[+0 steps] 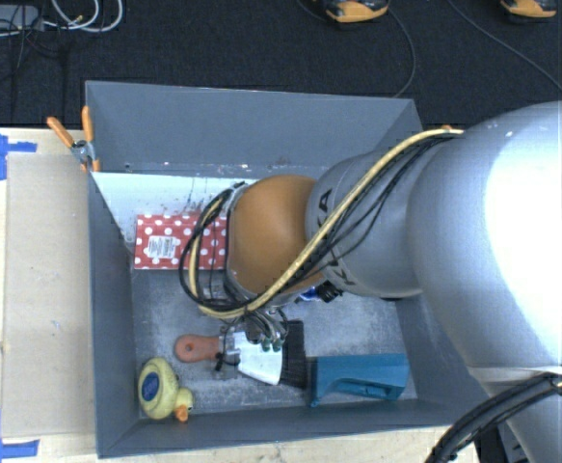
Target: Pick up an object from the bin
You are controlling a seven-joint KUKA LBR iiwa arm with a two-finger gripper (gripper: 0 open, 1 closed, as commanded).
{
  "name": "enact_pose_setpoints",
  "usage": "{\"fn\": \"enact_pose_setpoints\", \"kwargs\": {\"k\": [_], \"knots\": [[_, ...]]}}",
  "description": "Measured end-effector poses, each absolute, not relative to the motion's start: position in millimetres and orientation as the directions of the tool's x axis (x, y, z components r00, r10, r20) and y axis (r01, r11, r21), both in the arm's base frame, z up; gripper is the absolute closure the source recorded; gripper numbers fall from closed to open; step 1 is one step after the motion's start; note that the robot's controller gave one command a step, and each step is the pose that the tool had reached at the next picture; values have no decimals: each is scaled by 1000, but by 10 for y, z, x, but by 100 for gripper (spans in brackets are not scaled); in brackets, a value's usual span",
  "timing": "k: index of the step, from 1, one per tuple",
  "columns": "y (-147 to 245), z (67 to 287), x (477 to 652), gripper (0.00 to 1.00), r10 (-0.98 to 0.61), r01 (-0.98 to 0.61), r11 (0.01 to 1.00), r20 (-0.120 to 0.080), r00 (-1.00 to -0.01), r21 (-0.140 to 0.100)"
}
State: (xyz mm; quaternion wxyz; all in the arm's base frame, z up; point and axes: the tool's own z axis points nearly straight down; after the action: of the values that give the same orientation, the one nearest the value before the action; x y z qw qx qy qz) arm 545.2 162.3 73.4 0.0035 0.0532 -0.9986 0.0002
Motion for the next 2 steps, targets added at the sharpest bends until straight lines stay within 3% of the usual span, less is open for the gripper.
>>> {"fn": "enact_pose_setpoints", "kwargs": {"k": [1,2], "knots": [[1638,522,5487,100,-28,-28,1000,2,-1000,2],[1638,541,5486,100,-13,-13,1000,1,-1000,2]]}}
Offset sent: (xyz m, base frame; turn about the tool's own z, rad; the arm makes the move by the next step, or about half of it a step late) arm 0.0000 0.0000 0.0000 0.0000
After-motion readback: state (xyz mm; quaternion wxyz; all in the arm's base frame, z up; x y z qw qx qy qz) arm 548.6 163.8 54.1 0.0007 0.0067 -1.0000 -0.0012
